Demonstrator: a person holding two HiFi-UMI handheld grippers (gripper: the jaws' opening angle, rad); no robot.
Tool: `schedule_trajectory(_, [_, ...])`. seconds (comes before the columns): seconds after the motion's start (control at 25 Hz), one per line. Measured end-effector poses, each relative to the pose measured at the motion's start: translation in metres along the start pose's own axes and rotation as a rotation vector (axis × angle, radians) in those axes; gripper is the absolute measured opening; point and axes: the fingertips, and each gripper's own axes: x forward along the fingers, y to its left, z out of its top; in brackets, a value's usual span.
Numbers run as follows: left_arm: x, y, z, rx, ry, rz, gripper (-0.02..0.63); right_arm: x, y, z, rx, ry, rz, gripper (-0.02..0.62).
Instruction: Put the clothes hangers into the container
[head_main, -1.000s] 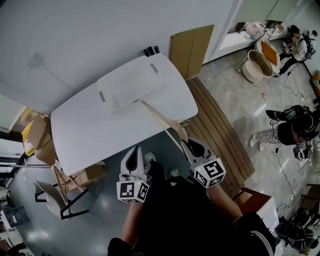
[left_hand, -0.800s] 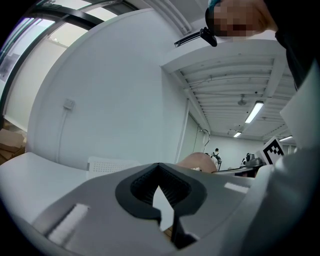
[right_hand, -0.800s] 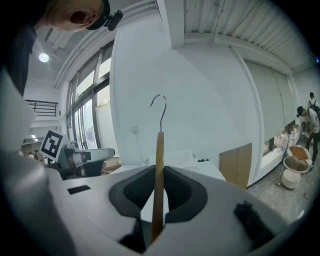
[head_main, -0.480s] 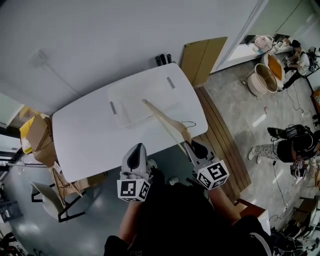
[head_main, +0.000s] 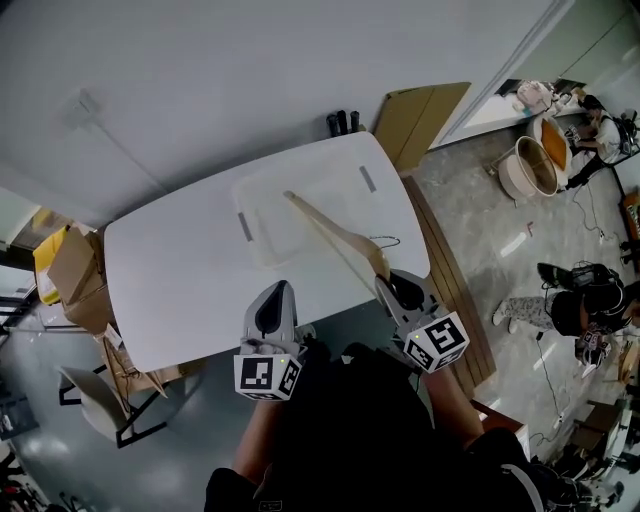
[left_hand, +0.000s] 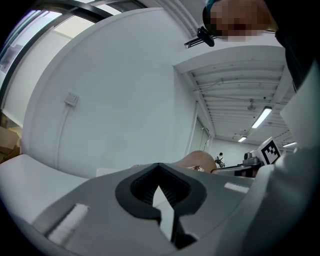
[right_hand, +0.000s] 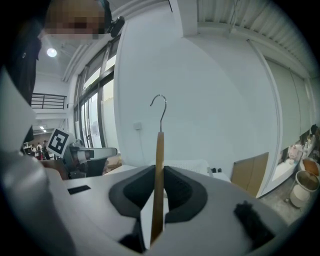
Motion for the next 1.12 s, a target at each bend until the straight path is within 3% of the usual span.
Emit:
schedule_trajectory(0.32, [0.013, 0.020, 0.004, -0.015, 0.001, 0.042, 0.005, 0.033, -0.009, 0.012, -0.047, 0.042, 0.080, 0.063])
schedule_trajectory(0.76, [0.045, 0.042, 0.014, -0.045, -0.024, 0.226, 0.005, 0.092, -0.038, 0.023, -0.084, 0.093, 0.274, 0.063])
schedule_trajectory(1.12, [0.070, 0.059, 0.017, -0.042, -0.037, 0.290, 0.005, 0.130, -0.055, 0.024, -0.133, 0.140, 0.370, 0.063])
